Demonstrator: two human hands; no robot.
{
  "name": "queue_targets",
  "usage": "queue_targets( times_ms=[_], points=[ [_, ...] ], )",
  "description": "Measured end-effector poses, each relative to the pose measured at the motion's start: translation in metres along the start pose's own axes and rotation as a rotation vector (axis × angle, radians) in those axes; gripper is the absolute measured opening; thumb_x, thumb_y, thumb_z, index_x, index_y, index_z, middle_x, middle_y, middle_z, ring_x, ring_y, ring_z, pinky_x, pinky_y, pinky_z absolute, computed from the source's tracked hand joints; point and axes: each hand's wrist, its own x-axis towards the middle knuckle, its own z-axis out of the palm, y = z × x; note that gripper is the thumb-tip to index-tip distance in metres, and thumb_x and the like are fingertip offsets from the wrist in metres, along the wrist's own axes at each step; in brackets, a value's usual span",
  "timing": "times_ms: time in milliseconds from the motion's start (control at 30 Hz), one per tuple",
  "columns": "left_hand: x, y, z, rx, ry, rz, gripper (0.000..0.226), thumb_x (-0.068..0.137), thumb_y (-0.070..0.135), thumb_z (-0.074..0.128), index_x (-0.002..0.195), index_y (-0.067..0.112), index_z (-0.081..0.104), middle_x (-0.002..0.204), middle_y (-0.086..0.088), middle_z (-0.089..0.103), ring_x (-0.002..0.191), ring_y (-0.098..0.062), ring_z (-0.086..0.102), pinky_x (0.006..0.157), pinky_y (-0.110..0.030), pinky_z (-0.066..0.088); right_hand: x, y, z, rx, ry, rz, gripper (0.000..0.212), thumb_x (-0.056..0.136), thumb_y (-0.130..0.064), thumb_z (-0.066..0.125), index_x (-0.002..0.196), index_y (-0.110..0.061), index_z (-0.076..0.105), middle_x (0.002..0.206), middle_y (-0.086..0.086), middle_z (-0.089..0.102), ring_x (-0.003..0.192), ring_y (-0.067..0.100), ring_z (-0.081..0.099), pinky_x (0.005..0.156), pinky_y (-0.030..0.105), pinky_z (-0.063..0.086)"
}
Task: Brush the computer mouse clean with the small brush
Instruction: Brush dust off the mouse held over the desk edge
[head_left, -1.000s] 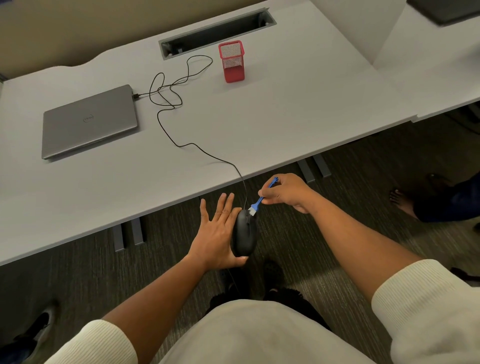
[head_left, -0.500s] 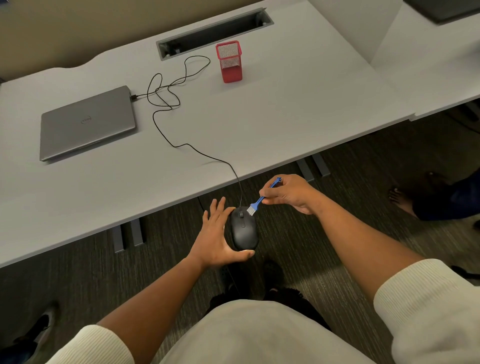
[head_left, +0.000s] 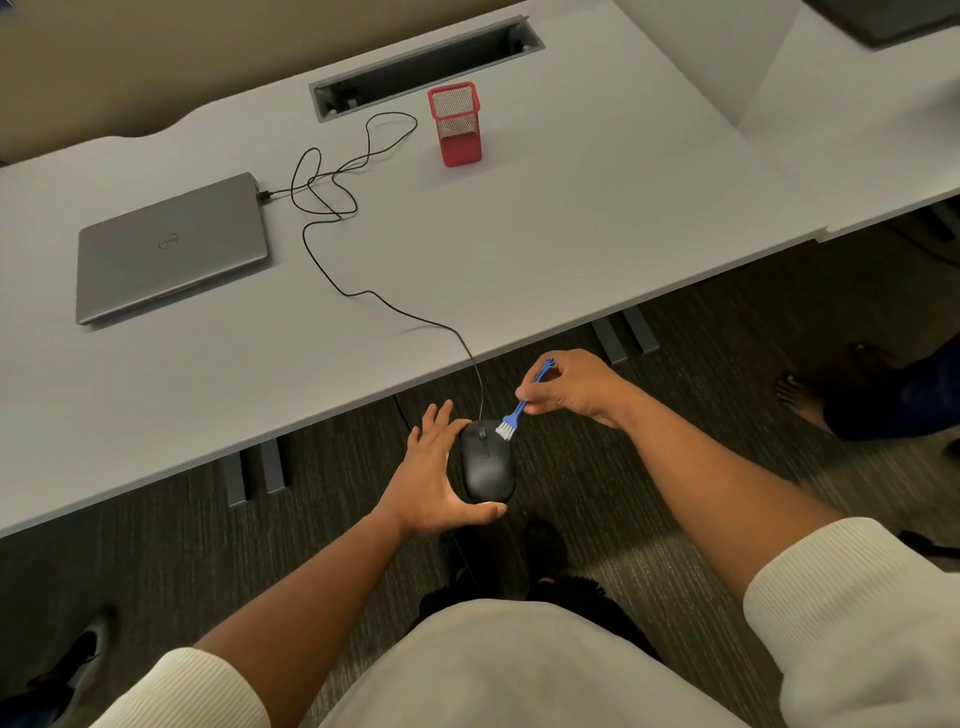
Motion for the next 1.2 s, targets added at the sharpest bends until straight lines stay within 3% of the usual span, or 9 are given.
queue_targets(
  times_ms=[100, 200, 300, 500, 633, 767, 967, 1067, 1200],
  points=[
    [-0.001, -0.004, 0.001, -0.007, -0.008, -0.022, 0.128, 0.055, 0.089, 0.071, 0.157, 0.029, 0.022, 0.169, 0.009, -0.004, 0.151, -0.006, -0.02, 0.124, -0.043, -0.005, 0.002, -0.003, -0.004, -0.037, 0.029, -0.055, 0.01, 0.081, -0.008, 0.079, 0.088, -0.012, 0.073, 0.086, 0.004, 0.076, 0.082, 0.013, 0.074, 0.068, 0.019, 0.058],
    [0.0, -0.005, 0.001, -0.016, -0.013, -0.035, 0.127, 0.055, 0.088, 0.072, 0.157, 0.029, 0.023, 0.169, 0.009, -0.003, 0.152, -0.006, -0.019, 0.124, -0.042, -0.005, 0.0, -0.007, -0.011, 0.131, -0.156, 0.01, 0.014, 0.078, -0.003, 0.081, 0.09, -0.005, 0.073, 0.087, 0.009, 0.077, 0.089, 0.022, 0.076, 0.072, 0.024, 0.06],
    [0.001, -0.002, 0.0, -0.026, -0.01, -0.039, 0.128, 0.055, 0.089, 0.071, 0.157, 0.029, 0.023, 0.169, 0.008, -0.003, 0.152, -0.006, -0.018, 0.124, -0.041, -0.005, 0.0, -0.008, -0.009, 0.045, -0.32, 0.082, 0.021, 0.078, -0.002, 0.081, 0.096, 0.0, 0.071, 0.09, 0.012, 0.075, 0.09, 0.025, 0.075, 0.073, 0.025, 0.06],
    [0.003, -0.001, -0.003, -0.017, -0.031, -0.028, 0.127, 0.058, 0.085, 0.073, 0.158, 0.026, 0.021, 0.169, 0.008, -0.003, 0.152, -0.006, -0.018, 0.124, -0.041, -0.004, 0.007, -0.005, -0.005, -0.174, 0.0, -0.081, 0.01, 0.083, -0.011, 0.078, 0.088, -0.015, 0.071, 0.076, -0.002, 0.073, 0.067, 0.0, 0.071, 0.059, 0.011, 0.052],
    [0.006, 0.0, -0.004, -0.025, -0.027, -0.032, 0.125, 0.058, 0.084, 0.073, 0.158, 0.027, 0.022, 0.169, 0.007, -0.002, 0.152, -0.007, -0.017, 0.124, -0.042, -0.004, 0.008, -0.006, -0.013, 0.077, -0.126, -0.043, 0.011, 0.079, -0.004, 0.08, 0.086, -0.01, 0.074, 0.08, 0.002, 0.076, 0.085, 0.016, 0.076, 0.069, 0.021, 0.059],
    [0.009, 0.002, -0.004, -0.031, -0.025, -0.031, 0.126, 0.057, 0.082, 0.075, 0.157, 0.026, 0.023, 0.169, 0.006, -0.002, 0.152, -0.007, -0.017, 0.125, -0.042, -0.004, 0.008, -0.005, -0.011, 0.08, -0.294, 0.037, 0.013, 0.077, -0.002, 0.082, 0.087, -0.005, 0.075, 0.088, 0.012, 0.076, 0.09, 0.025, 0.075, 0.072, 0.025, 0.06],
    [0.012, 0.001, -0.007, -0.015, -0.058, -0.037, 0.127, 0.058, 0.083, 0.073, 0.158, 0.024, 0.021, 0.169, 0.006, -0.003, 0.152, -0.007, -0.018, 0.125, -0.043, -0.004, 0.015, -0.001, -0.014, -0.075, -0.036, -0.053, 0.011, 0.08, -0.008, 0.08, 0.086, -0.013, 0.073, 0.072, -0.002, 0.074, 0.079, 0.014, 0.075, 0.073, 0.023, 0.06],
    [0.015, 0.003, -0.006, -0.002, -0.063, -0.035, 0.127, 0.057, 0.084, 0.072, 0.158, 0.024, 0.022, 0.169, 0.004, -0.002, 0.152, -0.009, -0.017, 0.125, -0.045, -0.005, 0.012, -0.002, -0.021, 0.096, -0.159, 0.01, 0.015, 0.077, -0.004, 0.081, 0.09, -0.006, 0.073, 0.08, 0.005, 0.076, 0.086, 0.019, 0.076, 0.072, 0.024, 0.06],
    [0.021, 0.007, -0.004, 0.022, -0.055, -0.037, 0.126, 0.057, 0.085, 0.071, 0.157, 0.025, 0.024, 0.169, 0.002, -0.001, 0.153, -0.011, -0.016, 0.125, -0.051, -0.007, 0.009, -0.001, -0.019, 0.077, -0.302, 0.079, 0.02, 0.076, -0.003, 0.083, 0.093, -0.001, 0.073, 0.088, 0.012, 0.075, 0.092, 0.027, 0.075, 0.074, 0.027, 0.06]
  ],
)
